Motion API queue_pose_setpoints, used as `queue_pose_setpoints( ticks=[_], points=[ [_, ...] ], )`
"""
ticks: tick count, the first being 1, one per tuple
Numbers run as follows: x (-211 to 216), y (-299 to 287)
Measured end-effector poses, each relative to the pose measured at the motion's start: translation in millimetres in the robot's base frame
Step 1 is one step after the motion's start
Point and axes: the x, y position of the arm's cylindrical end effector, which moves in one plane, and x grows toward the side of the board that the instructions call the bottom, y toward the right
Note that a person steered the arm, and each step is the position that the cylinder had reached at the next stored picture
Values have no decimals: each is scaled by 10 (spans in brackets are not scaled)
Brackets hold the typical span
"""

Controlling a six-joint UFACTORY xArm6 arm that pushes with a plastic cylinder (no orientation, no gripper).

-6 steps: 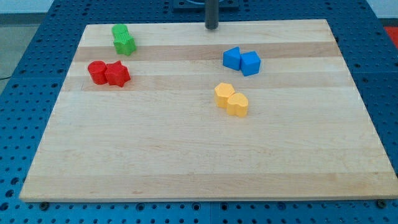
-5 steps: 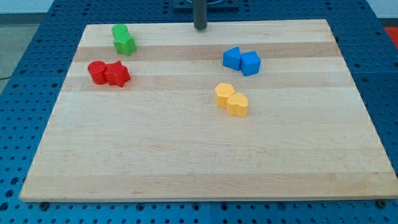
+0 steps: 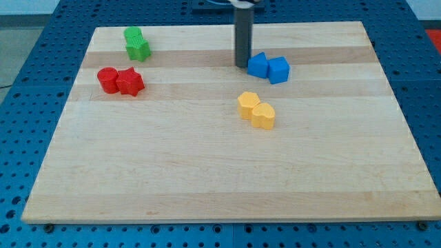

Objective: Separate the blue blocks from each other

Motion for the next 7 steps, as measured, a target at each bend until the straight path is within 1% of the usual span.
queue_pose_setpoints(
  ticks=[1, 2, 3, 4, 5, 6, 7],
  points=[
    [64, 537],
    [64, 878],
    [296, 1091],
    [302, 983],
    [-49, 722],
    [18, 550],
    [459, 624]
  ],
)
